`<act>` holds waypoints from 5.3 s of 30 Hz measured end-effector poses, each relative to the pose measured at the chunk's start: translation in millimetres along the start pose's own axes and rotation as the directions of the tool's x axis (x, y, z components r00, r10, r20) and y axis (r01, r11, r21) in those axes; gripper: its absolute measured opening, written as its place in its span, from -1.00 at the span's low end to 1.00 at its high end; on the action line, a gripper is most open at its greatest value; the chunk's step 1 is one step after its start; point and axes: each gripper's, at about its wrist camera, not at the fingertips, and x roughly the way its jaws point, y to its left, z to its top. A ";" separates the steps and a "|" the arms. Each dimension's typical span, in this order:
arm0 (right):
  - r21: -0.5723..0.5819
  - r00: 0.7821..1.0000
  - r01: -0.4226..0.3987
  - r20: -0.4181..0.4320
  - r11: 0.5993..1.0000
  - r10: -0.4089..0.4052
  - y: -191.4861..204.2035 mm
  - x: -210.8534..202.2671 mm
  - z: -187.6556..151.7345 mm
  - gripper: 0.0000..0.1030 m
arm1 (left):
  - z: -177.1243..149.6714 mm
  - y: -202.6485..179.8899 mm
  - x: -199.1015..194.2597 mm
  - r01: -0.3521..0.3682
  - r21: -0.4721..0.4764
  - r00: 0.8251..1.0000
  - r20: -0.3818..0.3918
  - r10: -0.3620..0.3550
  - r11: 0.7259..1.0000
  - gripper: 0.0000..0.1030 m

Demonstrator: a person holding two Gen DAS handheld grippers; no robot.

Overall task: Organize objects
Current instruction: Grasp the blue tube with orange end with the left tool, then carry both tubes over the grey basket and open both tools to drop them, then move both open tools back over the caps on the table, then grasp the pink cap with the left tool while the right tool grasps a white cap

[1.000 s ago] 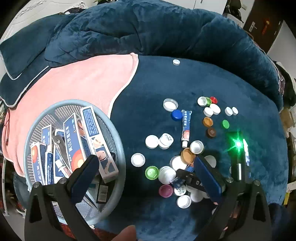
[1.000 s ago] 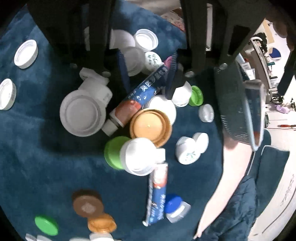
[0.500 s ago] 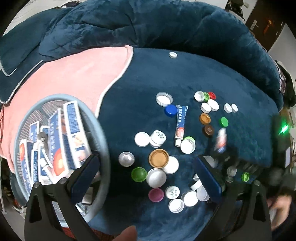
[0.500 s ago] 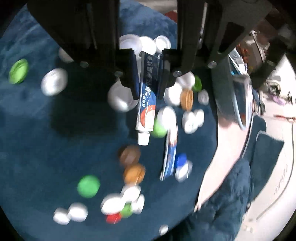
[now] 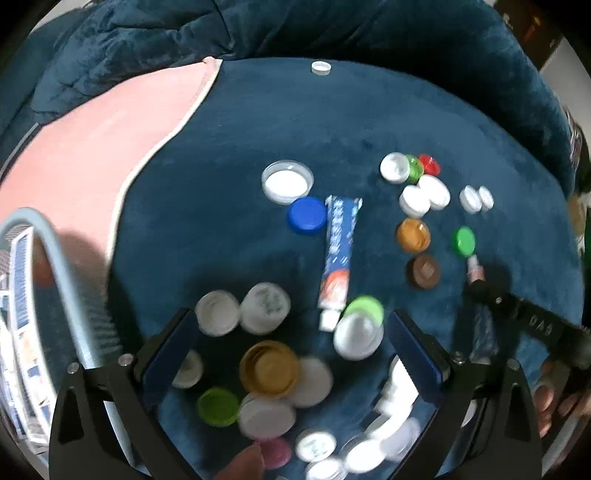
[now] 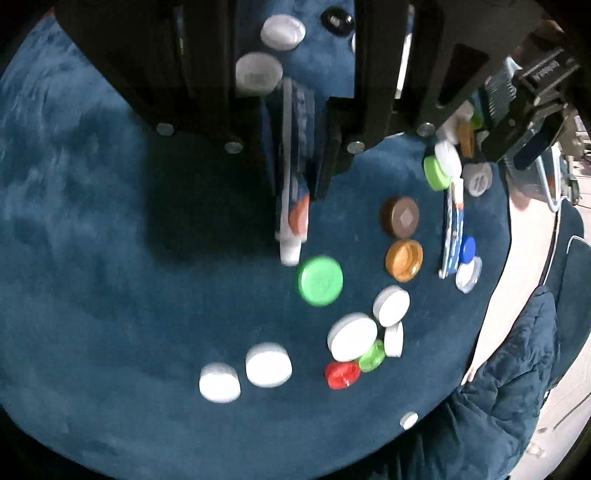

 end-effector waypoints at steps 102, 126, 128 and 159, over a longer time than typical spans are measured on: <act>-0.655 0.942 -0.333 -0.254 0.679 0.218 219.5 -64.8 -50.4 1.00 | -76.4 227.0 -165.3 0.009 -0.464 0.979 0.183 0.086 0.886 0.99; -0.693 0.971 -0.039 -0.196 0.719 -0.137 -2.4 -54.1 -14.9 1.00 | -162.8 24.3 -52.5 -0.103 0.134 0.994 -0.012 0.106 0.986 0.99; -0.687 0.957 -0.016 -0.222 0.727 -0.189 -28.5 -41.7 -22.9 1.00 | -171.2 30.4 -33.7 -0.106 0.121 0.992 -0.061 0.114 0.987 0.99; -0.764 0.982 -0.081 -0.170 0.640 -0.078 -35.7 -26.5 5.4 0.97 | -177.4 43.1 -27.2 -0.069 0.077 0.997 -0.026 0.071 0.995 0.99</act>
